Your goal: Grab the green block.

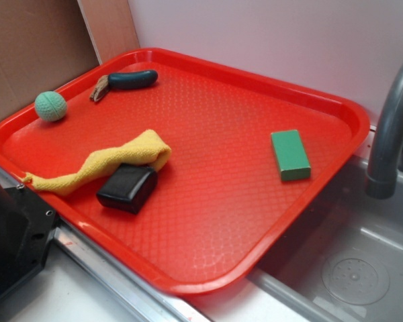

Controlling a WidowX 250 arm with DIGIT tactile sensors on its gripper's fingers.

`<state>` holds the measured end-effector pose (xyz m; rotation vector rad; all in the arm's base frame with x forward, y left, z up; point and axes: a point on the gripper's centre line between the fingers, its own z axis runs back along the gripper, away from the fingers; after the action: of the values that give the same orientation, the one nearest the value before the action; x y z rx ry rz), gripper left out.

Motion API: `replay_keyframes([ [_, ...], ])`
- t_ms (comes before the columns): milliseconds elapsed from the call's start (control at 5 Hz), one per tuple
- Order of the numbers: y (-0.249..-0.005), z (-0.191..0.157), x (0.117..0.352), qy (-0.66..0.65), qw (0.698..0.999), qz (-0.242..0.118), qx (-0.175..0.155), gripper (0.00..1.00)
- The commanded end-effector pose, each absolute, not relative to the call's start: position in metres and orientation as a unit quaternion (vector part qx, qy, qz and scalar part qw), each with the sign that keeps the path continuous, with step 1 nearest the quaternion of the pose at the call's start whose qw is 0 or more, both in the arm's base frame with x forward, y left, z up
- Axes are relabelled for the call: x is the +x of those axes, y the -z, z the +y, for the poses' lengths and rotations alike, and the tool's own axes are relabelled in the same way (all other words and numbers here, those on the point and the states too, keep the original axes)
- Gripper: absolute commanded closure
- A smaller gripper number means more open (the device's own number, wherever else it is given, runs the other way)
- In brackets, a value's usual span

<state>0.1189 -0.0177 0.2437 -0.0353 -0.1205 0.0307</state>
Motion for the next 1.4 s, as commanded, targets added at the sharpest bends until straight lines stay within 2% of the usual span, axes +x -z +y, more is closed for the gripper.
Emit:
replay_keyframes([
  [0,-0.244,-0.018,0.119,-0.015,0.998,-0.060,-0.018,0.00],
  [200,-0.203,-0.033,0.141,-0.130,0.988,-0.072,0.030,0.00],
  [400,-0.189,-0.065,0.184,-0.145,0.985,-0.095,-0.005,0.00],
  [600,-0.157,-0.097,0.227,-0.195,0.975,-0.108,-0.014,0.00],
  [800,-0.130,-0.107,0.254,-0.203,0.973,-0.092,-0.050,0.00],
  [1000,-0.098,-0.128,0.283,-0.231,0.969,-0.052,-0.065,0.00],
  [1200,-0.074,-0.146,0.289,-0.201,0.977,-0.038,-0.061,0.00],
])
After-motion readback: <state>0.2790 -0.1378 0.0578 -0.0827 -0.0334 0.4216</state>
